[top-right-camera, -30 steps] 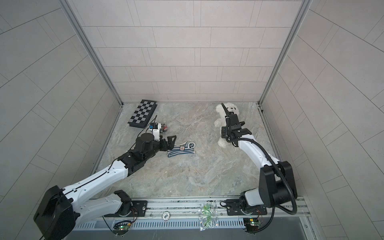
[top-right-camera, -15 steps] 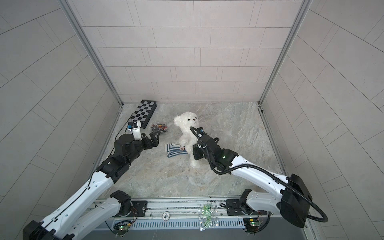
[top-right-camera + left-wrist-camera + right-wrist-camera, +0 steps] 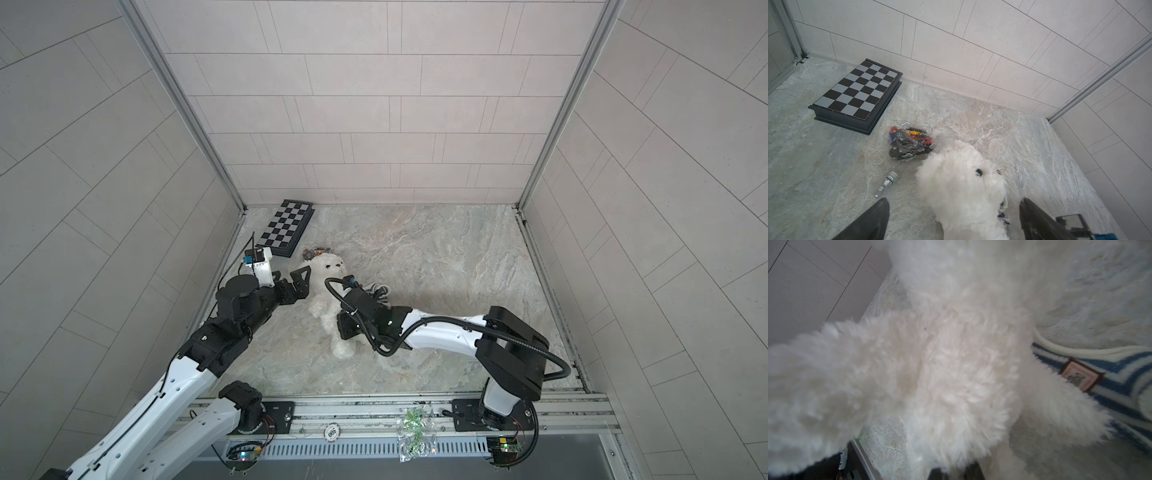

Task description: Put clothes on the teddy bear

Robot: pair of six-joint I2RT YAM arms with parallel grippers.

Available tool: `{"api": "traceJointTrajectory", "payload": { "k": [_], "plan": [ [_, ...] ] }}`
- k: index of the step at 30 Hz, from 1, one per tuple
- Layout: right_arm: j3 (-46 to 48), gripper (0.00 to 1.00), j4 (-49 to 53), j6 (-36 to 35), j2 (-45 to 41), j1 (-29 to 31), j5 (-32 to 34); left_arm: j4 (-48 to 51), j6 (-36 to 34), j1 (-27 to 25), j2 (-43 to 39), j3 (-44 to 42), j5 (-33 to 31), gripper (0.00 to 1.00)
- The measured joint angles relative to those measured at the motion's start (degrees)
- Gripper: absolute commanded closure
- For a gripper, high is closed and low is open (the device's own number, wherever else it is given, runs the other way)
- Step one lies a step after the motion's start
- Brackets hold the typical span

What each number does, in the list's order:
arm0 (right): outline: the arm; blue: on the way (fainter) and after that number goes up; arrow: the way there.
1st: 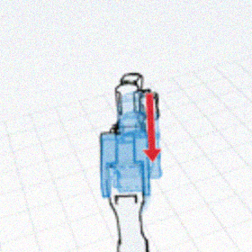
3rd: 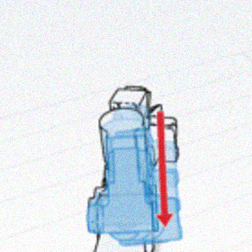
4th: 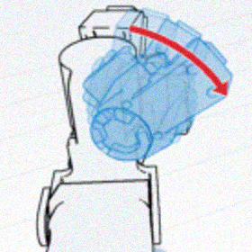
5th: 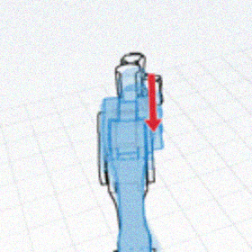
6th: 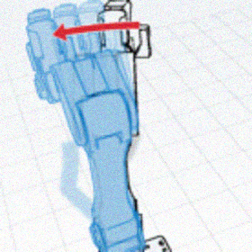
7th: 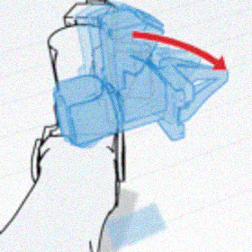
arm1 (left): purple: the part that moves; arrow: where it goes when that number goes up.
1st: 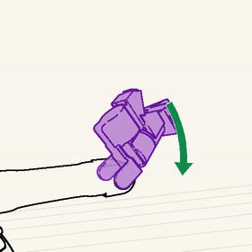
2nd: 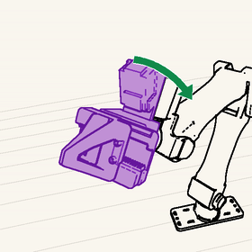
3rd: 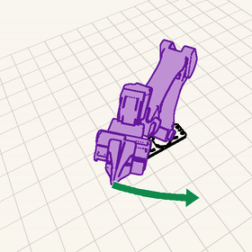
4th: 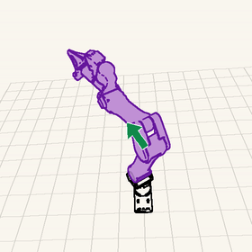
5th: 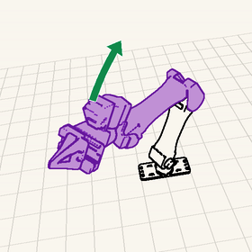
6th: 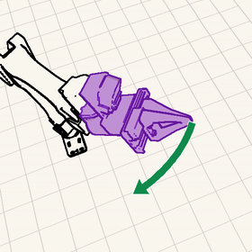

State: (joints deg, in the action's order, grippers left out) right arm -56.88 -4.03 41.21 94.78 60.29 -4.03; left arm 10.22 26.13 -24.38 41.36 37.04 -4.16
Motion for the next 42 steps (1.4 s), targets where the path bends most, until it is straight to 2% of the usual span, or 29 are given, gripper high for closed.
{"api": "traceJointTrajectory", "payload": {
  "k": [2, 6, 10, 12, 17, 26, 32, 38, 42],
  "plan": [
    [-0.35, 0.97, -1.14, 0.96, 1.73, 0.63, -1.4, -0.07, -0.02, 0.0, 0.2, -0.13, 0.09, 0.0],
    [-0.44, 0.78, -1.57, 1.79, 3.06, 0.61, -3.1, -0.48, 0.0, 0.0, 0.81, -1.31, 0.5, 0.0],
    [-0.33, 0.53, -0.44, 0.5, 1.25, -0.76, -3.41, -0.63, 0.04, 0.0, 1.68, -2.89, 1.33, 0.0],
    [0.31, 0.44, 0.0, -0.44, -1.36, -2.16, -3.13, -1.03, 0.09, 0.0, 2.14, -3.56, 1.66, 0.0],
    [1.95, 0.35, 0.87, -3.08, -8.59, -6.4, -3.15, -2.47, 0.5, 0.0, 3.69, -4.74, 2.91, 0.0],
    [0.39, 0.27, 7.43, -9.84, -9.46, -16.06, -6.49, -6.14, 1.99, -0.09, 6.88, -6.6, 5.4, 0.0],
    [-3.98, 0.28, 10.21, -14.6, -0.48, -26.34, -8.55, -7.04, 2.84, -2.23, 7.89, -8.2, 5.62, 0.0],
    [-9.81, 0.32, 15.87, -17.75, 9.16, -29.0, -10.49, -7.39, 3.04, -3.78, 8.02, -8.7, 5.35, 0.0],
    [-13.46, 0.4, 18.14, -19.26, 13.68, -29.0, -11.72, -7.39, 3.3, -4.74, 8.22, -8.79, 4.92, 0.0]
  ]
}}
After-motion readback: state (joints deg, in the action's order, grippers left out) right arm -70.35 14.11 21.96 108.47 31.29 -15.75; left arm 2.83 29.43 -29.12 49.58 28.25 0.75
